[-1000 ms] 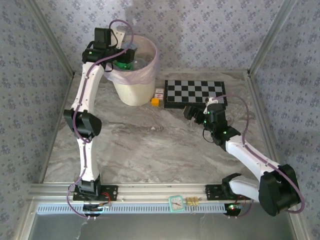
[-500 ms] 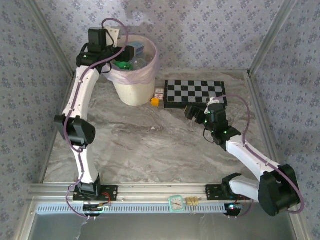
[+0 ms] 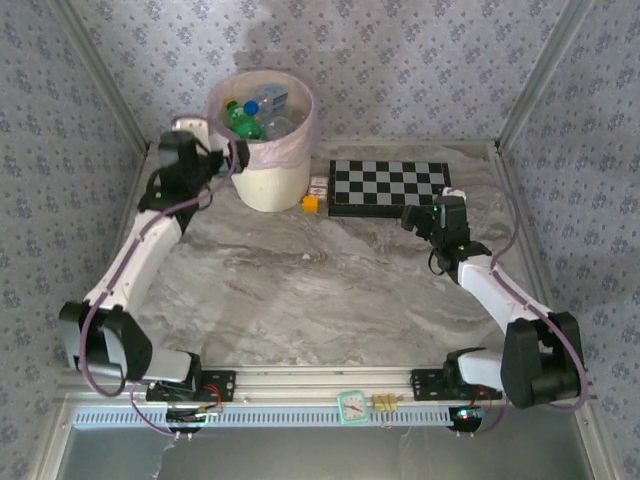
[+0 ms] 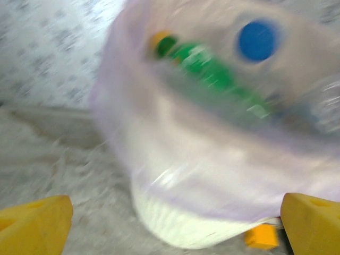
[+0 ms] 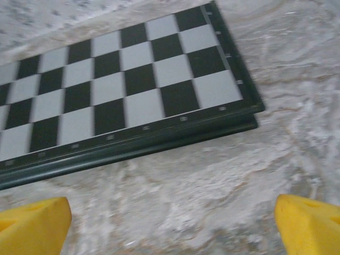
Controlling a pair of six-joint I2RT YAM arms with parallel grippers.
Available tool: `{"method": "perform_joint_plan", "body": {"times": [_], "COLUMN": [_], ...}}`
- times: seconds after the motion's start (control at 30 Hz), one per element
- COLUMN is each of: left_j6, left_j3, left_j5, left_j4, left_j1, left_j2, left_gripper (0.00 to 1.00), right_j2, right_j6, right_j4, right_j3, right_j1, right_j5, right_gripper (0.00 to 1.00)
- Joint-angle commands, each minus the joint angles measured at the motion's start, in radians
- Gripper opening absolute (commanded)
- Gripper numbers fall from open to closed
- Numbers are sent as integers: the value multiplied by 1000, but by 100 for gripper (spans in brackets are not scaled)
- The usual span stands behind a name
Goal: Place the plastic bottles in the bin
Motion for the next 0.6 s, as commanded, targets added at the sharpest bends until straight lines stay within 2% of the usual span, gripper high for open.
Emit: {"method": "perform_joint_plan", "body": {"times": [0.0,0.07,0.1,0.17,0.2,0.27,0.37,0.4,0.47,0.5,0.57], "left_j6": [-73,-52,-40,-14,0,35,63,71,115,134,162], "left_j3": [-141,-221,-251,-300,-316,-343,-354,-336,-339,-347,-365], "left_j5": [-214,-255,-275,-327,-349,-417,-505,-510,-543,-544,-553], "left_j4": [81,96,110,127,136,171,198,178,245,284,339], "left_j1": [0,0,0,-1,-2,-7,-12,-15,-24,-25,-25], "left_j2": [-40,-38,-30,-3,10,46,107,114,135,143,162], "left_gripper": [100,100,100,100,100,100,100,100,100,100,100], "right_j2": [49,84,92,105,114,131,170,184,210,209,229], "right_j6": [-105,-140,-149,-184,-209,-236,-267,-262,-286,-259,-277], "right_j4": [57,118,91,178,221,189,285,318,410,388,523], "right_j3": [-1,-21,-11,-26,-40,-26,-73,-90,-124,-116,-168], "right_j1": [-45,-73,-88,-116,-118,-126,-132,-137,-146,-146,-147], "right_j5": [79,67,27,25,34,64,81,81,75,89,104], "right_gripper": [100,100,100,100,100,100,100,100,100,100,100]}}
